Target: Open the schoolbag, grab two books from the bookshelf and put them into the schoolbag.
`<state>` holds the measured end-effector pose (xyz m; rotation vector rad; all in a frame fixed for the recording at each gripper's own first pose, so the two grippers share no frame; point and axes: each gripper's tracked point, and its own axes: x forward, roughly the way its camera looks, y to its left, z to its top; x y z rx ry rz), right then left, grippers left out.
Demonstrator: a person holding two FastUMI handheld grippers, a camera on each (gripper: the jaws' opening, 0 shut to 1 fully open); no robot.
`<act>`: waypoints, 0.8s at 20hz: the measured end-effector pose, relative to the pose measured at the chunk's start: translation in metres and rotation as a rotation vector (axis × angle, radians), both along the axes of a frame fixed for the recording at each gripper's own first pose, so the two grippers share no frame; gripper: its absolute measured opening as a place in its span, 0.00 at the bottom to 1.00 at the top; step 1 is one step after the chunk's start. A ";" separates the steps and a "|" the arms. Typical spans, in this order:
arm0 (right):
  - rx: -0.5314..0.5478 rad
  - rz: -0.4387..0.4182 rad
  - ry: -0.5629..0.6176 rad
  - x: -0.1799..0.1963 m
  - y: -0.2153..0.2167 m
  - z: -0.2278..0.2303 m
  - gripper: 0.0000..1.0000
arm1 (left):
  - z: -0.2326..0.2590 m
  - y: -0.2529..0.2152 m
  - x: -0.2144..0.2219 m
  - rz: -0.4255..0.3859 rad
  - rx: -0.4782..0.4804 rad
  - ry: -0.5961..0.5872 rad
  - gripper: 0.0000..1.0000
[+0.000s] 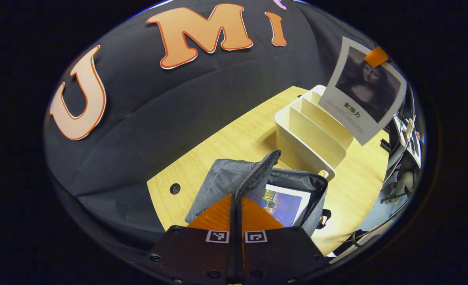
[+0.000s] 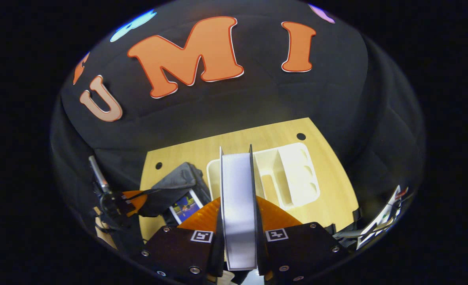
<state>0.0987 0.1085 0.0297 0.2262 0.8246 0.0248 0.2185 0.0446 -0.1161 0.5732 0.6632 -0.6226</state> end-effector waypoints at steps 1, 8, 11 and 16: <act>0.058 -0.002 -0.009 -0.017 0.010 -0.001 0.33 | 0.001 0.000 -0.001 -0.004 0.000 -0.003 0.00; 0.466 -0.081 -0.008 -0.079 0.059 -0.069 0.32 | 0.019 -0.002 -0.003 -0.021 0.028 -0.050 0.00; 0.675 -0.175 0.009 -0.076 0.079 -0.115 0.32 | 0.024 0.000 -0.001 -0.020 0.040 -0.065 0.00; 0.906 -0.293 0.075 -0.069 0.110 -0.179 0.32 | 0.027 0.001 0.000 -0.016 0.050 -0.069 0.00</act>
